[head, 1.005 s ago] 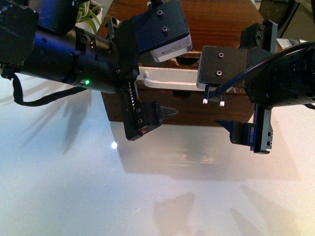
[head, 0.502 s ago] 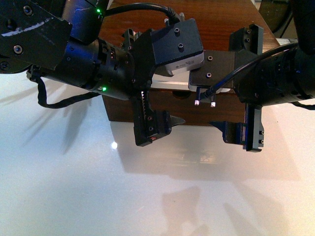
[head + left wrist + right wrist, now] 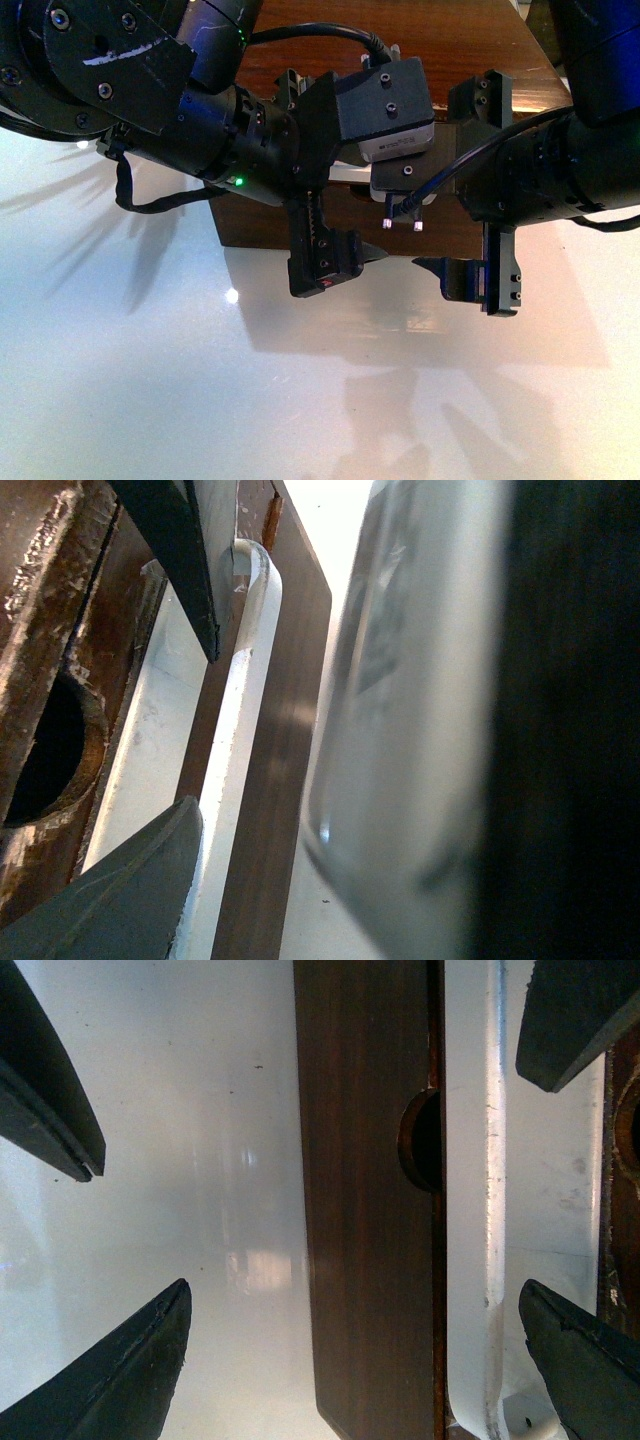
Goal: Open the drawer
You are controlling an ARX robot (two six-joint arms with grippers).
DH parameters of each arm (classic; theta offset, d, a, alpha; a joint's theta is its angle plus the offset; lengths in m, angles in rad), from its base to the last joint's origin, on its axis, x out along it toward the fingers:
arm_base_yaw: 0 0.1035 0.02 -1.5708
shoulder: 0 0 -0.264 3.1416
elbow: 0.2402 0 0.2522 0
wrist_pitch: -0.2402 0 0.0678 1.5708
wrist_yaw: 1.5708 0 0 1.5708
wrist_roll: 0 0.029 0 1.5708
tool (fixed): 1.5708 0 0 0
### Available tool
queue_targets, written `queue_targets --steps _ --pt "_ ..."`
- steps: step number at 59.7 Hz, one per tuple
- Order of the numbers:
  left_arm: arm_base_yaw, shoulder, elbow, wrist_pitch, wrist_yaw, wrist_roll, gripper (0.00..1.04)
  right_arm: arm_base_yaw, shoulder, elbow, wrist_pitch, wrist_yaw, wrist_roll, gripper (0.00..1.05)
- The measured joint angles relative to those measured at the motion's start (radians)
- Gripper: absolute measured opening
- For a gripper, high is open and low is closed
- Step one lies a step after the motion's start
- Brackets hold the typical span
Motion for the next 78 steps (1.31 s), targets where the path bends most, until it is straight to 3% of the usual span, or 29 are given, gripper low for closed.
queue_targets --steps 78 --pt "-0.009 0.092 0.135 -0.214 -0.066 0.113 0.96 0.006 0.103 0.071 -0.046 0.003 -0.036 0.96"
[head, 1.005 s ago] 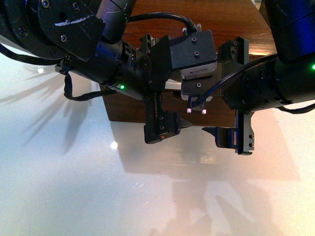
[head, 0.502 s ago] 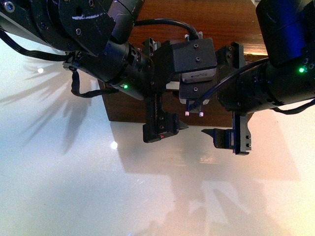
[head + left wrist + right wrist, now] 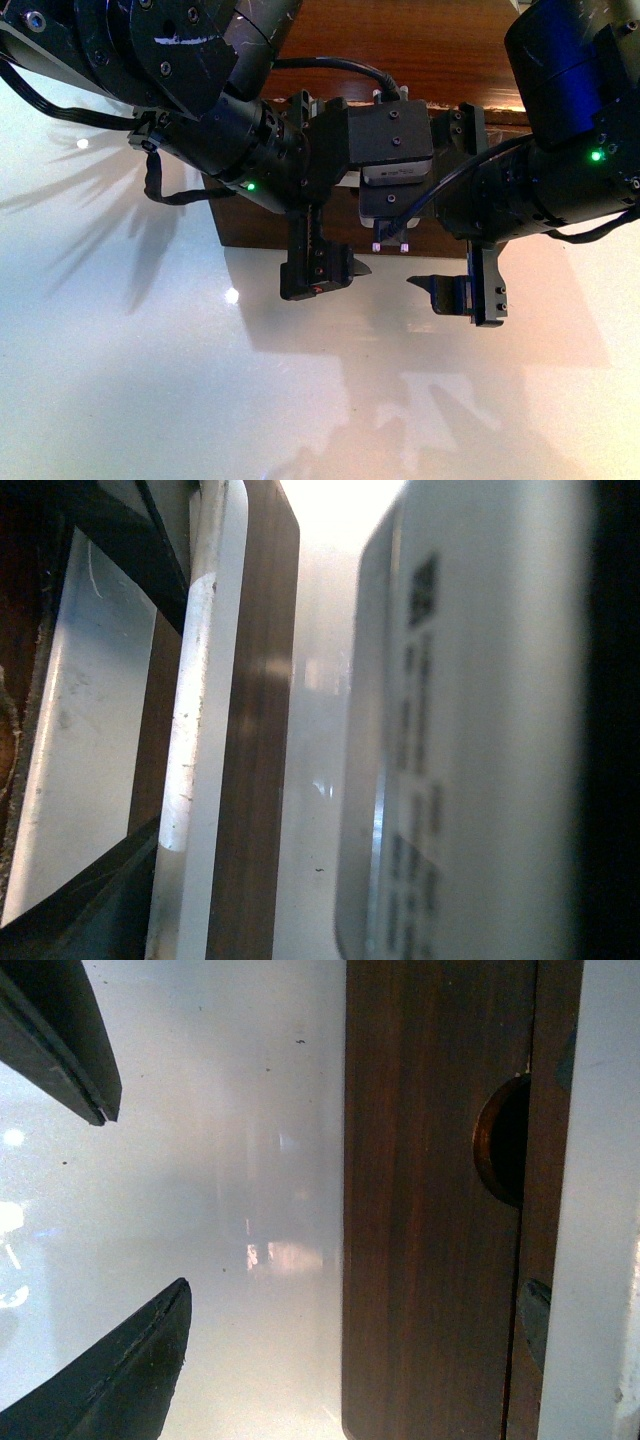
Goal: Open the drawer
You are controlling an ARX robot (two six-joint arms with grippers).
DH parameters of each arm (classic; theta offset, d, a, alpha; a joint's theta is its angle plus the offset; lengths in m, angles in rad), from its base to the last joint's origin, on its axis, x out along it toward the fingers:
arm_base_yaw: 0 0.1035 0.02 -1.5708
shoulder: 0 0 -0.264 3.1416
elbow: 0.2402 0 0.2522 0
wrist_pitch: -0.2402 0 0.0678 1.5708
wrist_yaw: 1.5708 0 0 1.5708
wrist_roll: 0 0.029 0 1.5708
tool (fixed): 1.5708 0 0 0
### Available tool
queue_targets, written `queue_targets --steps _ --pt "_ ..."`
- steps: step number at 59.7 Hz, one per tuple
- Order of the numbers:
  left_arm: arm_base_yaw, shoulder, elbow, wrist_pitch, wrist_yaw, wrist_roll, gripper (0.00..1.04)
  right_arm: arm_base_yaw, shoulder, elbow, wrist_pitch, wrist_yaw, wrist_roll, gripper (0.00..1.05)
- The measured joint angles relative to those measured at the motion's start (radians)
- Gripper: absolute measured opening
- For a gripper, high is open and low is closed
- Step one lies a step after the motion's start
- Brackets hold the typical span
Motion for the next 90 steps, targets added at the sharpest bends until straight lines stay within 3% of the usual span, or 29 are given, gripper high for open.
queue_targets --steps 17,45,76,90 --pt "0.0 -0.024 -0.035 -0.014 0.01 0.027 0.96 0.014 -0.013 -0.03 0.0 -0.019 -0.001 0.96" --pt "-0.006 -0.177 -0.262 0.014 0.06 0.039 0.96 0.095 -0.181 -0.239 0.013 -0.023 -0.007 0.96" --pt "0.008 -0.214 -0.365 0.15 0.075 0.018 0.96 0.135 -0.253 -0.338 0.097 0.058 0.02 0.96" --pt "0.079 -0.285 -0.415 0.196 0.07 -0.072 0.96 0.104 -0.361 -0.389 0.08 -0.028 0.108 0.96"
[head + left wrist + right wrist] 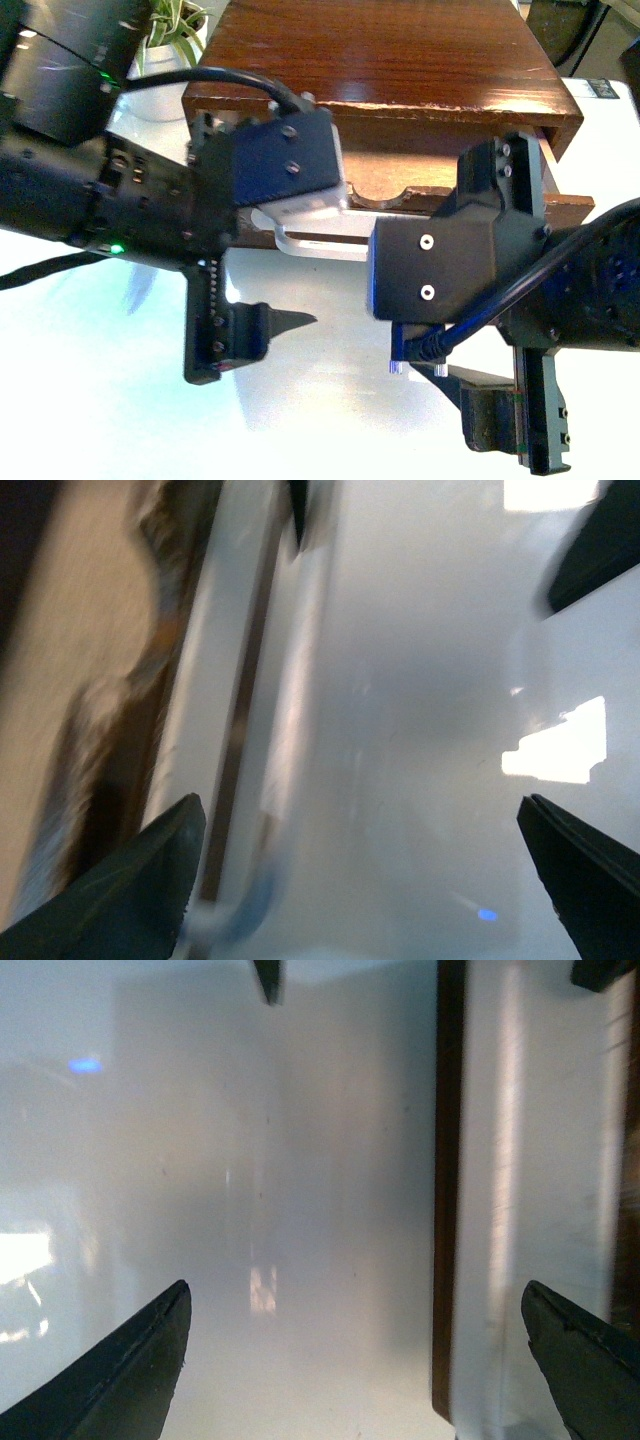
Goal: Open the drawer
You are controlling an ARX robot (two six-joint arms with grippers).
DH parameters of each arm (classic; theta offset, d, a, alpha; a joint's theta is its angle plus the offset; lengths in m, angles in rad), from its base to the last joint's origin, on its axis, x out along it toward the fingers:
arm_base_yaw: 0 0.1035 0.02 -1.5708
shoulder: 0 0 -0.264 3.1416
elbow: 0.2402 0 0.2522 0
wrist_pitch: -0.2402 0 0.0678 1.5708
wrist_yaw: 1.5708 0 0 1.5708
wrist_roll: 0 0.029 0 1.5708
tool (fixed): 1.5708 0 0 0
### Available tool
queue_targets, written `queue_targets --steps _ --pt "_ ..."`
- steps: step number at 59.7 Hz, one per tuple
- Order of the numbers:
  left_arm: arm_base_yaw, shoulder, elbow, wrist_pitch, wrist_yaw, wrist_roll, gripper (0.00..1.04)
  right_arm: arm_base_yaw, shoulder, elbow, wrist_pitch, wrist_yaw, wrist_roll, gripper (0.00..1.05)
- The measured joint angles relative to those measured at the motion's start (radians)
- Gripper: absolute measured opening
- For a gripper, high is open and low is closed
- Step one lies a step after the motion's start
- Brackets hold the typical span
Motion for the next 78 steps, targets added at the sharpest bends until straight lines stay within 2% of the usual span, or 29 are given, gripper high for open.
queue_targets --steps 9,18,30,35,42,46,48,53,55,62,69,73,75,78 --pt "0.063 -0.071 -0.049 -0.002 0.031 -0.069 0.96 -0.018 -0.151 -0.026 -0.032 -0.054 0.069 0.96" --pt "0.14 -0.156 -0.06 -0.002 0.08 -0.158 0.96 -0.079 -0.286 -0.054 -0.074 -0.102 0.147 0.96" --pt "0.297 -0.231 -0.042 0.037 0.101 -0.353 0.96 -0.245 -0.443 -0.08 -0.087 -0.133 0.246 0.96" --pt "0.396 -0.267 -0.034 0.097 0.103 -0.477 0.96 -0.323 -0.491 -0.092 -0.069 -0.134 0.319 0.96" --pt "0.546 -0.346 -0.034 0.187 0.112 -0.698 0.96 -0.441 -0.599 -0.111 -0.027 -0.098 0.496 0.96" --pt "0.625 -0.399 -0.043 0.245 0.073 -0.829 0.94 -0.477 -0.67 -0.125 -0.011 -0.076 0.602 0.96" --pt "0.665 -0.442 -0.093 0.377 -0.06 -0.872 0.88 -0.485 -0.695 -0.129 -0.005 -0.068 0.634 0.96" --pt "0.7 -0.544 -0.229 0.577 -0.245 -0.938 0.74 -0.473 -0.734 -0.214 0.238 0.12 0.848 0.84" --pt "0.697 -0.581 -0.273 0.616 -0.273 -0.948 0.68 -0.471 -0.744 -0.264 0.34 0.184 0.933 0.77" --pt "0.639 -0.678 -0.426 0.659 -0.322 -0.975 0.44 -0.467 -0.803 -0.368 0.43 0.207 1.114 0.52" --pt "0.588 -0.755 -0.525 0.666 -0.363 -0.98 0.2 -0.467 -0.861 -0.426 0.429 0.214 1.155 0.29" --pt "0.555 -0.83 -0.59 0.666 -0.398 -0.985 0.02 -0.467 -0.917 -0.468 0.416 0.214 1.167 0.1" --pt "0.543 -0.861 -0.616 0.663 -0.414 -0.985 0.02 -0.467 -0.941 -0.482 0.407 0.214 1.168 0.01" --pt "0.531 -0.89 -0.642 0.657 -0.426 -0.986 0.02 -0.467 -0.966 -0.496 0.396 0.214 1.172 0.02"
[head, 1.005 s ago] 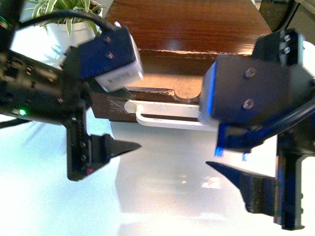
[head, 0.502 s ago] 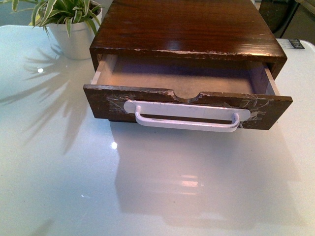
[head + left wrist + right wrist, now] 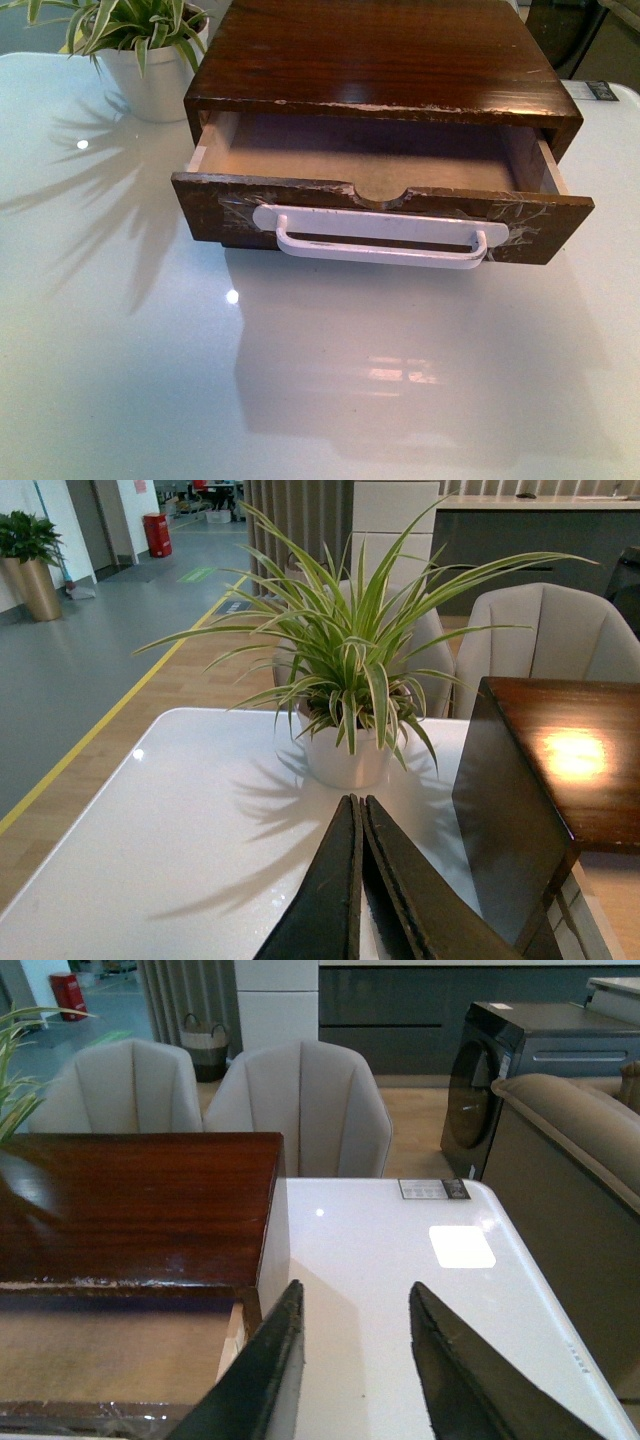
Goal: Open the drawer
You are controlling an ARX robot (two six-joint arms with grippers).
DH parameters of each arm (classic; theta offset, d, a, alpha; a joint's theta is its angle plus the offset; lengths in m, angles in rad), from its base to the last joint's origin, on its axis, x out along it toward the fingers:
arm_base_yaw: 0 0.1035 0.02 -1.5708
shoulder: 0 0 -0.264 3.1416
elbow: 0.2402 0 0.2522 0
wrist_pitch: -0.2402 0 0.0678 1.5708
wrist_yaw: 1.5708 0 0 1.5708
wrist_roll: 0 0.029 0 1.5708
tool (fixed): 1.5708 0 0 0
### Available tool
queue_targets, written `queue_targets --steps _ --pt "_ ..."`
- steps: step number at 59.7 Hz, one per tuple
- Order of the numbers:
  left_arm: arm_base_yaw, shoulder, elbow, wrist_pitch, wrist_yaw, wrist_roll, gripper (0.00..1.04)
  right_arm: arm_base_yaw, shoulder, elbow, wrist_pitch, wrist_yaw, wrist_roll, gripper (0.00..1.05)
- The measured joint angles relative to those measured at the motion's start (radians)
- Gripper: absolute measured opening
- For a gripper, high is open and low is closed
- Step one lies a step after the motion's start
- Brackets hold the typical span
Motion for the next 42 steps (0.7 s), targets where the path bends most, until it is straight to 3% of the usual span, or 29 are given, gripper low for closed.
queue_targets --steps 17,22,42 --pt "-0.061 -0.181 -0.1 -0.082 -0.054 0.0 0.02 0.0 -0.146 -0.062 -0.087 0.0 0.001 0.02" --pt "-0.121 -0.238 -0.122 -0.118 -0.136 -0.001 0.02 0.0 -0.188 -0.074 -0.115 0.0 0.001 0.02" --pt "-0.148 -0.417 -0.195 -0.217 -0.143 -0.001 0.02 0.0 -0.331 -0.108 -0.2 0.0 0.002 0.02"
